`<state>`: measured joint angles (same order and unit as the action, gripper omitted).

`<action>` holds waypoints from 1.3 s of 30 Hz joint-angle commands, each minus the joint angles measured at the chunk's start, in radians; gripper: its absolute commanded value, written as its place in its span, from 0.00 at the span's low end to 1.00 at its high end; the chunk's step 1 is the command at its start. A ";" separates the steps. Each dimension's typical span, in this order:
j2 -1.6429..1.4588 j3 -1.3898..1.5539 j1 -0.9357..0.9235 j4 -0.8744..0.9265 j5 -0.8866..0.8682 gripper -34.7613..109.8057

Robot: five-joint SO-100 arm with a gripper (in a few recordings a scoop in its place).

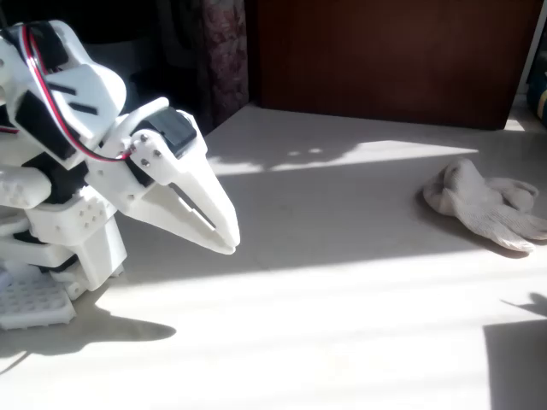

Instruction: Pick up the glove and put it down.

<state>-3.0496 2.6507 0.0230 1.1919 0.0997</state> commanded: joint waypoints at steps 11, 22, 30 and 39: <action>0.838 -0.842 0.018 -0.103 0.012 0.25; 1.370 -1.281 0.233 -0.103 0.124 0.25; 1.749 -1.614 0.371 -0.103 0.124 0.25; 2.120 -1.911 0.476 -0.103 0.124 0.25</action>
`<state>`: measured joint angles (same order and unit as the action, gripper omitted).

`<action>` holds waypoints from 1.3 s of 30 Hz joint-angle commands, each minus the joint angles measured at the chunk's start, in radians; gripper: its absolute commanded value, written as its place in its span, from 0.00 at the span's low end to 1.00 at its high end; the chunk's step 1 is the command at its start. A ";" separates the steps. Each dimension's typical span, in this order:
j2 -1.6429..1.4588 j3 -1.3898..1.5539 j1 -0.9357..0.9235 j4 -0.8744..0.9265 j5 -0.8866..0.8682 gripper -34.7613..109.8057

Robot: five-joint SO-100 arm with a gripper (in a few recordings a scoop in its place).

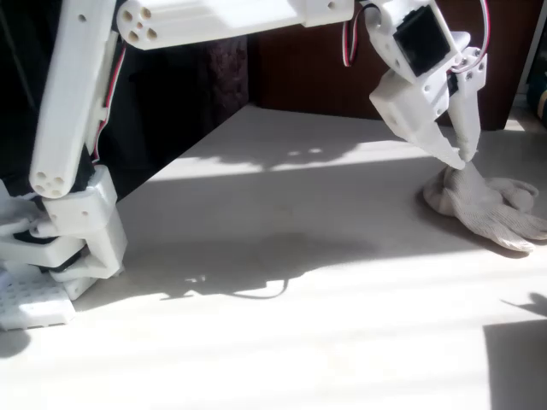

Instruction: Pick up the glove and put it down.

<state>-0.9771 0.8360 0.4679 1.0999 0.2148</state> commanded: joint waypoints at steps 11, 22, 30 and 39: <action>0.155 -0.281 0.071 -0.011 0.008 0.25; 0.156 -0.270 0.072 0.005 0.005 0.29; 0.252 -0.270 0.103 0.012 -0.074 0.41; 0.287 -0.281 0.109 0.026 -0.075 0.43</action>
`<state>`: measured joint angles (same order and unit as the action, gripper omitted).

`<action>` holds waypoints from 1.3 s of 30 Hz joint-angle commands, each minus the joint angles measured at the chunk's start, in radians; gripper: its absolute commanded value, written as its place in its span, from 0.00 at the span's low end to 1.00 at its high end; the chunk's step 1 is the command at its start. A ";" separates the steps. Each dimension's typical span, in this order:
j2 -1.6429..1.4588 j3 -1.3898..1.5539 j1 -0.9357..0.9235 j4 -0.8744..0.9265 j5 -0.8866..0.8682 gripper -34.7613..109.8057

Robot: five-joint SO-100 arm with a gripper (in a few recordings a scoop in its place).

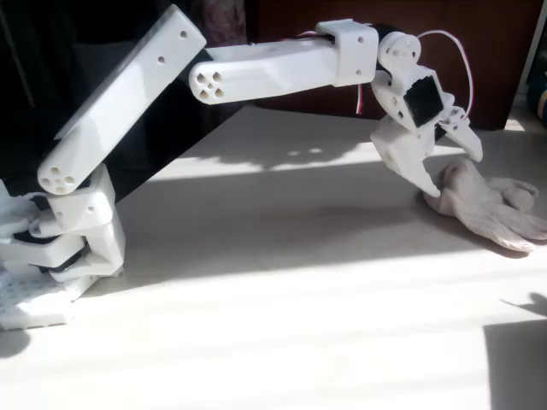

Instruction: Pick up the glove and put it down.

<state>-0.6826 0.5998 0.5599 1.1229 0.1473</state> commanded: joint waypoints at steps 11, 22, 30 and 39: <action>0.003 -0.044 0.006 -0.014 -0.008 0.43; 0.026 -0.043 -0.015 -0.117 -0.008 0.43; 0.026 -0.041 -0.015 -0.109 -0.008 0.39; 0.026 -0.038 -0.017 -0.107 -0.006 0.25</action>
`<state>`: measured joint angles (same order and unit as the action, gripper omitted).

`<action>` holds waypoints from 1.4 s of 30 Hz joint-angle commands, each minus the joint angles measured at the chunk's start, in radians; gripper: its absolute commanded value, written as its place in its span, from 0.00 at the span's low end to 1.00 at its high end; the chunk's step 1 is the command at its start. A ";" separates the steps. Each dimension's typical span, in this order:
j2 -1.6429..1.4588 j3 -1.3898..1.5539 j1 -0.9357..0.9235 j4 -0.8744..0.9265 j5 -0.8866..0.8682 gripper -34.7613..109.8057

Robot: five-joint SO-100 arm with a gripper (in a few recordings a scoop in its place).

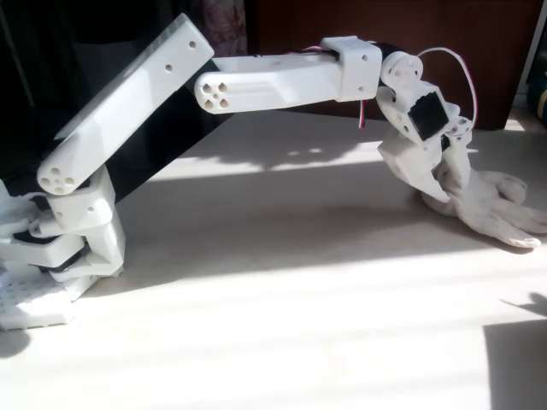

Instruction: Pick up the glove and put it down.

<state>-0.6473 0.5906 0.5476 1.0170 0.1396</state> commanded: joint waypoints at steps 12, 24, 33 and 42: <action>-0.025 -0.037 -0.005 -0.002 0.012 0.24; -0.193 -0.035 -0.064 0.098 0.015 0.24; -0.290 -0.035 -0.201 0.187 0.017 0.24; -0.383 -0.035 -0.368 0.313 0.084 0.24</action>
<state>-0.9265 0.5875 0.2408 1.3023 0.1979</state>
